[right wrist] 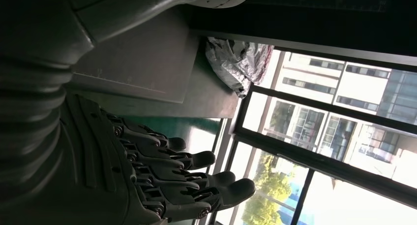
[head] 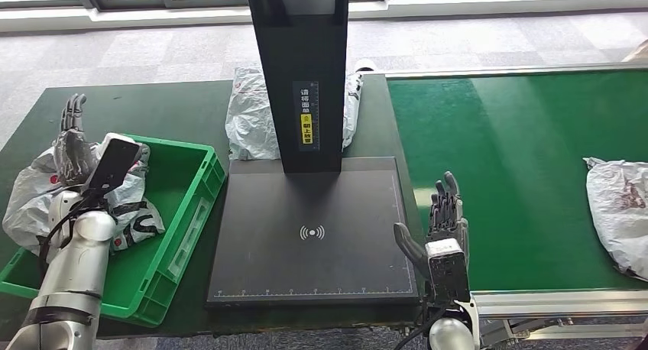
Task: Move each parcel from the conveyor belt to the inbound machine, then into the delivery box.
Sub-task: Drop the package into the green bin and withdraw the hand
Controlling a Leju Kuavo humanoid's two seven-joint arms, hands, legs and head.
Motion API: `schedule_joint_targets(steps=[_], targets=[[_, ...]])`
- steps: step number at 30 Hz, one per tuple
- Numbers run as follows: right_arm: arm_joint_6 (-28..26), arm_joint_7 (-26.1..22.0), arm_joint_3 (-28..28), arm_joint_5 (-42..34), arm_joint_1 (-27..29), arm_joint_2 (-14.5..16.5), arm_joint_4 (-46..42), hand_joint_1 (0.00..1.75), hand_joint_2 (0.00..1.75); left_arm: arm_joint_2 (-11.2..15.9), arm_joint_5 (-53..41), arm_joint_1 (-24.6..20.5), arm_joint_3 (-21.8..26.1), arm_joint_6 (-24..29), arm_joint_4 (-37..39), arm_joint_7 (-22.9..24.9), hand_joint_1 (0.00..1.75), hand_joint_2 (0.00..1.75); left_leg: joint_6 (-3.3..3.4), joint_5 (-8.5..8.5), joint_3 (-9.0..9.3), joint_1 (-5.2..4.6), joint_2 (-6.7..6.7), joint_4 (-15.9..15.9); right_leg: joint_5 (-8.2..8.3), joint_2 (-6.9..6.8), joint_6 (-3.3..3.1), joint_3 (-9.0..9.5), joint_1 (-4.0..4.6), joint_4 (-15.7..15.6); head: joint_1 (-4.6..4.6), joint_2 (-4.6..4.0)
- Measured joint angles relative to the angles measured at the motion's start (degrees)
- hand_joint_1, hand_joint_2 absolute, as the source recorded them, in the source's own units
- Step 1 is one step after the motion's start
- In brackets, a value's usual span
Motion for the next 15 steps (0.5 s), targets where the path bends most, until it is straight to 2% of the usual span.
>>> schedule_joint_targets(steps=[8, 15], targets=[[0.08, -0.01, -0.09, 0.02, 0.04, 0.16, -0.19, 0.00, 1.75, -0.77, 1.94, 0.56, -0.26, 0.74, -3.23, -0.82, 0.00, 1.75, 0.00, 0.00, 0.00, 0.00, 0.00, 0.00, 0.00, 0.00, 0.00, 0.00, 0.00, 0.00, 0.00, 0.01], [0.20, -0.14, -0.88, 0.18, -0.03, 0.79, -0.19, 0.00, 1.75, -2.57, 10.80, 1.11, -0.42, 8.41, -7.11, -6.48, 0.00, 1.75, 0.00, 0.00, 0.00, 0.00, -0.04, 0.01, 0.00, -0.02, 0.00, 0.00, -0.01, -0.01, -0.01, 0.01]])
